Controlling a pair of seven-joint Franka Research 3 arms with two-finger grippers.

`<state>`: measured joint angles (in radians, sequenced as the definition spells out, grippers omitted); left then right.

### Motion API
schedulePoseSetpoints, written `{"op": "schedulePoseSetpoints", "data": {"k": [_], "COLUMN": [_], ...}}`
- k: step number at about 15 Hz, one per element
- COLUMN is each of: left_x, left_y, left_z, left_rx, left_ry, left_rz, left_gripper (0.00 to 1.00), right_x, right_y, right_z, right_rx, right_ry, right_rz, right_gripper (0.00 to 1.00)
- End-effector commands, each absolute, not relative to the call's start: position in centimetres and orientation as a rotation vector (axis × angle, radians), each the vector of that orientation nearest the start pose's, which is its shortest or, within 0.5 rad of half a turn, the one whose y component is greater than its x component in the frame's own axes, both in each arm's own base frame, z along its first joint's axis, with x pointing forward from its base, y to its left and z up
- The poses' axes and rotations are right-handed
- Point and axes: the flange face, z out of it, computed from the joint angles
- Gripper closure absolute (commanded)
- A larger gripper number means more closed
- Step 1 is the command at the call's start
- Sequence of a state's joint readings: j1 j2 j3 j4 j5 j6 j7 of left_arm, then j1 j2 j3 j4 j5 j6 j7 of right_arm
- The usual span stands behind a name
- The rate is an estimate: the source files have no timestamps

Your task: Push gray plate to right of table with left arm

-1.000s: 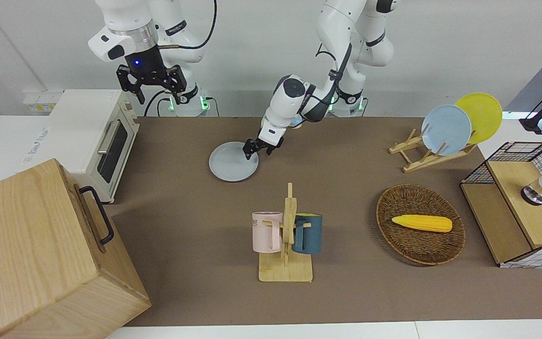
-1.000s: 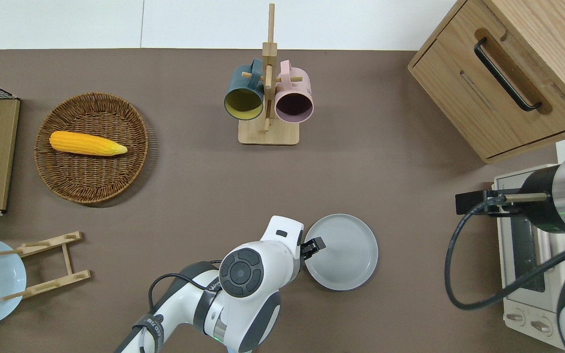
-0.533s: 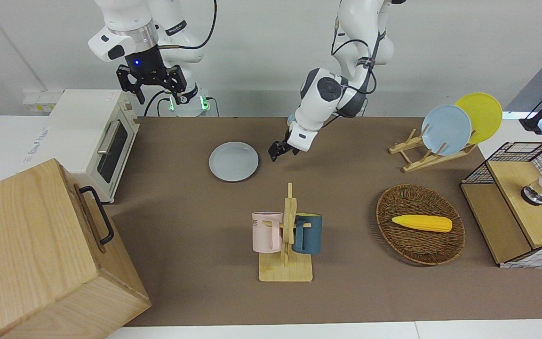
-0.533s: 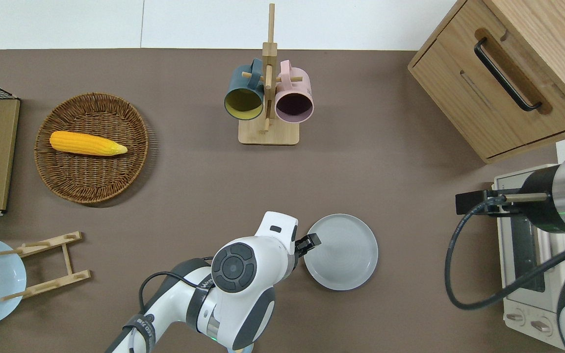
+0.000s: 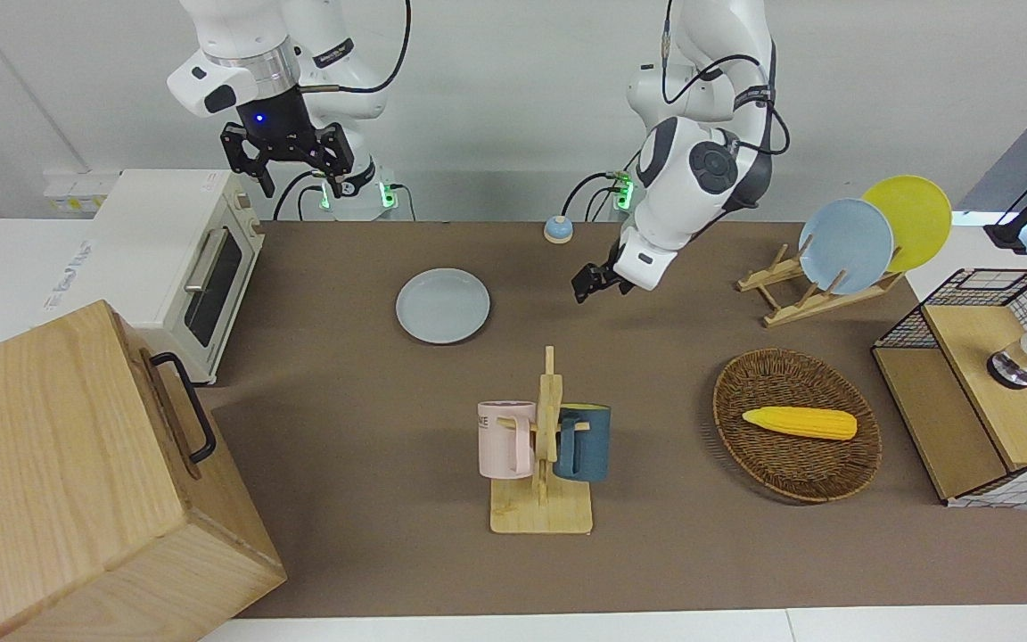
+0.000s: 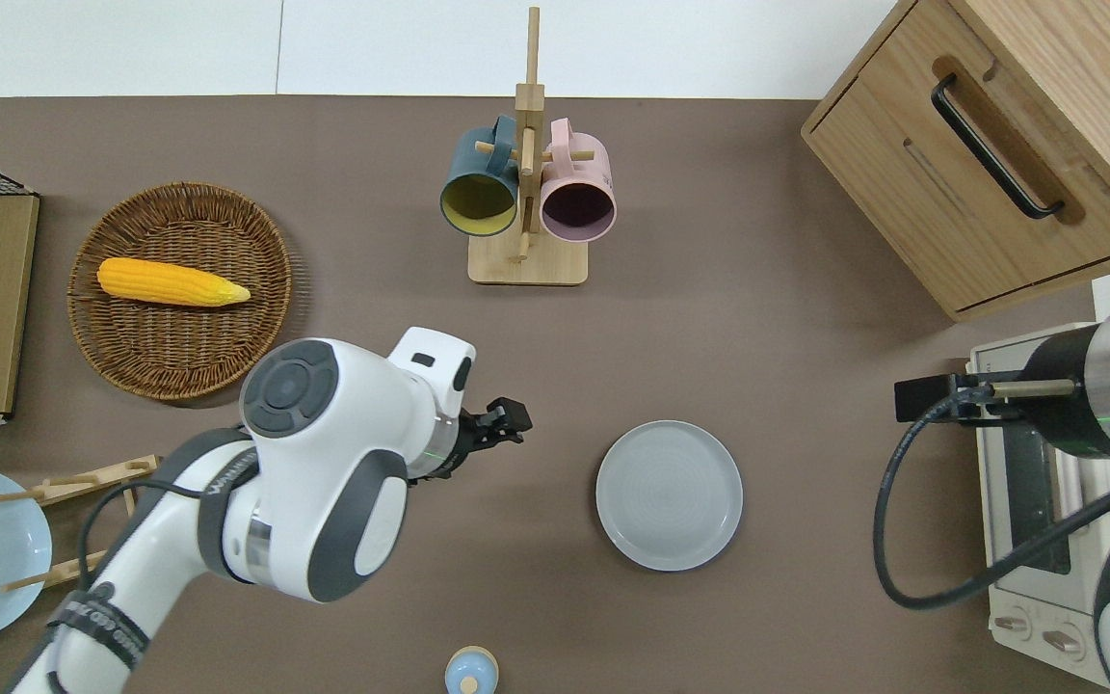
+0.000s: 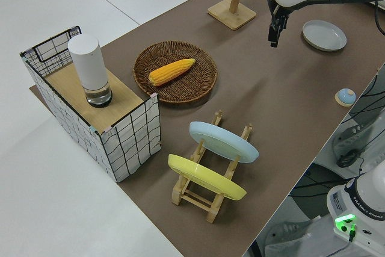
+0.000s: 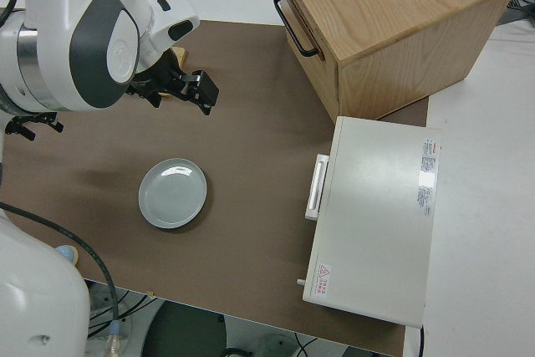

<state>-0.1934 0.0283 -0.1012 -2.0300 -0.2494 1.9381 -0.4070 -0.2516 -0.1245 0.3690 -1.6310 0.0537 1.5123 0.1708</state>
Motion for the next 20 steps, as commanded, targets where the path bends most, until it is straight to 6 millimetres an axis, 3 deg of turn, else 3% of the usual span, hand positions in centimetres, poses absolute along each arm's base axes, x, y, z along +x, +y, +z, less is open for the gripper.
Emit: {"op": "schedulePoseSetpoints", "data": {"k": [1,5,11,20], "left_x": [53.0,54.0,53.7,54.0], "left_y": [-12.5,-8.1,-7.1,-6.1], "left_z": [46.8,51.1,59.3,62.1], "left_rx": [-3.236,-3.202,-3.122,-3.140], "left_ry": [-0.204,-0.033,0.132,0.101], "left_rz": [0.333,0.287,0.114,0.034], "left_gripper": [0.01,0.01,0.01,0.01], "right_x": [49.8,49.8,49.8,49.8], "right_y": [7.8,7.8,7.8,7.8], "right_z": [65.2,65.2,65.2,65.2], "right_rx": [-3.122,-3.122,-3.122,-3.122], "right_ry": [0.115,0.115,0.115,0.115], "right_rz": [0.012,0.012,0.012,0.014], "right_gripper": [0.005,0.005,0.005,0.005]}}
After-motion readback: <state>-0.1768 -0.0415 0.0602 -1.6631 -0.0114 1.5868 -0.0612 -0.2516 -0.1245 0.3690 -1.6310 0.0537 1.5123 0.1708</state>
